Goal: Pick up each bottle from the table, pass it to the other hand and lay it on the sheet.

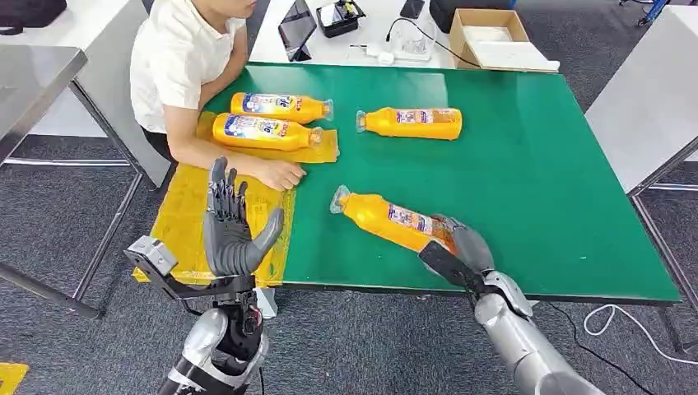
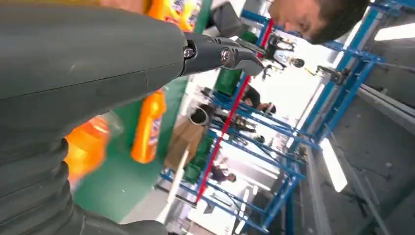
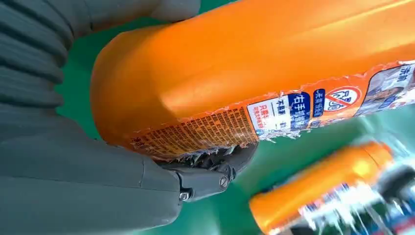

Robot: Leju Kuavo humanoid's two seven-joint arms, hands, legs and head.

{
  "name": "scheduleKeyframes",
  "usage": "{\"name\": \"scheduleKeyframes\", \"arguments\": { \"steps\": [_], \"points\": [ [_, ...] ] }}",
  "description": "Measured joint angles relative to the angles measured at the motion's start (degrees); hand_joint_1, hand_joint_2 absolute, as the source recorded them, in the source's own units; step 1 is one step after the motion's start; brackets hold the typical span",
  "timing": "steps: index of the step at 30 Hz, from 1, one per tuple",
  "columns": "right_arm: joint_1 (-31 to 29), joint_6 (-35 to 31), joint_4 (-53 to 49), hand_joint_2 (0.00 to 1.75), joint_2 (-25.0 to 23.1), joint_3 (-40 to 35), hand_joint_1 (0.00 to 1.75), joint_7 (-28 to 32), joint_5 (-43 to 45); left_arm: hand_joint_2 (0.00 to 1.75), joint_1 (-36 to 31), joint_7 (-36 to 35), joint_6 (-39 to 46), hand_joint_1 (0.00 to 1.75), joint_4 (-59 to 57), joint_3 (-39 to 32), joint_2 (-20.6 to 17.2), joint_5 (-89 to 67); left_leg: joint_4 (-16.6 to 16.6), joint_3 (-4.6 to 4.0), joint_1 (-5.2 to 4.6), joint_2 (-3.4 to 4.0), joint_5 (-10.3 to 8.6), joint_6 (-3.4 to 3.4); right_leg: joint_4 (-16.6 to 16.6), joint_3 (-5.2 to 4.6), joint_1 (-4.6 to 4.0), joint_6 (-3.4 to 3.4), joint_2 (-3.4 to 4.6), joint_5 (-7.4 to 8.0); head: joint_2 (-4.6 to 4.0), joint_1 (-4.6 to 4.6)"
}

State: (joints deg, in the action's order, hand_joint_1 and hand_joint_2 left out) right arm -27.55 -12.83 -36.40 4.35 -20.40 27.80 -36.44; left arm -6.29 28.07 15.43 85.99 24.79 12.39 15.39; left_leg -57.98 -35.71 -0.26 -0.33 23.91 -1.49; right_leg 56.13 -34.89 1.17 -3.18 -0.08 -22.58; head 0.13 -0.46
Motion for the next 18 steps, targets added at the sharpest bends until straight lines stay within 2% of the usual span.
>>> {"name": "scheduleKeyframes", "arguments": {
  "steps": [3, 4, 5, 9, 16, 18],
  "points": [
    [3.6, -0.2, -7.3, 1.75, -0.5, 1.7, 1.75, 0.8, 4.8, 1.75, 1.5, -2.0, -1.2, 0.0, -0.3, 0.6, -0.3, 0.2, 0.0, -0.06, 0.01, -0.01, 0.0, 0.0, 0.0, -0.08, -0.01, 0.02, -0.01, -0.02, 0.0, 0.0],
    [5.0, 1.1, -10.5, 1.75, -1.5, 2.1, 1.71, 1.9, 7.6, 1.75, 1.4, -3.8, -2.8, 0.0, -1.3, 1.1, -0.4, 1.8, 0.0, -0.06, 0.02, -0.1, 0.0, 0.0, 0.0, -0.08, -0.01, 0.02, -0.06, -0.04, 0.0, 0.04],
    [6.8, 2.3, -14.4, 1.75, -1.8, 2.3, 1.75, 2.6, 10.5, 1.75, 1.1, -5.3, -4.0, 0.0, -3.1, 1.6, -0.5, 3.4, 0.0, -0.1, 0.04, -0.16, 0.0, 0.01, 0.0, -0.07, -0.02, 0.03, -0.11, -0.05, 0.0, 0.09],
    [11.6, 2.5, -25.1, 1.75, -4.4, 1.8, 1.75, 1.8, 14.5, 1.75, 0.3, -4.6, -2.4, 0.0, -8.4, 2.8, -0.6, 2.7, 0.0, -0.12, 0.03, 0.11, 0.04, 0.06, 0.0, -0.25, -0.02, 0.03, 0.05, -0.02, 0.0, 0.0],
    [13.8, 1.9, -30.5, 1.75, -4.7, 1.5, 1.71, 2.8, 16.1, 1.75, -0.4, -5.3, -3.3, 0.0, -11.1, 3.3, -0.8, 2.7, 0.0, -0.17, -0.01, 0.07, 0.01, 0.04, 0.0, -0.21, 0.02, 0.01, -0.01, 0.0, 0.0, 0.02],
    [14.1, 1.8, -31.0, 1.75, -4.7, 1.5, 1.75, 2.9, 16.2, 1.75, -0.5, -5.0, -2.7, 0.0, -11.4, 3.5, -0.8, 1.9, 0.0, -0.17, -0.01, 0.01, 0.01, 0.04, 0.0, -0.21, 0.02, 0.01, -0.02, -0.01, 0.0, 0.04]
  ]
}}
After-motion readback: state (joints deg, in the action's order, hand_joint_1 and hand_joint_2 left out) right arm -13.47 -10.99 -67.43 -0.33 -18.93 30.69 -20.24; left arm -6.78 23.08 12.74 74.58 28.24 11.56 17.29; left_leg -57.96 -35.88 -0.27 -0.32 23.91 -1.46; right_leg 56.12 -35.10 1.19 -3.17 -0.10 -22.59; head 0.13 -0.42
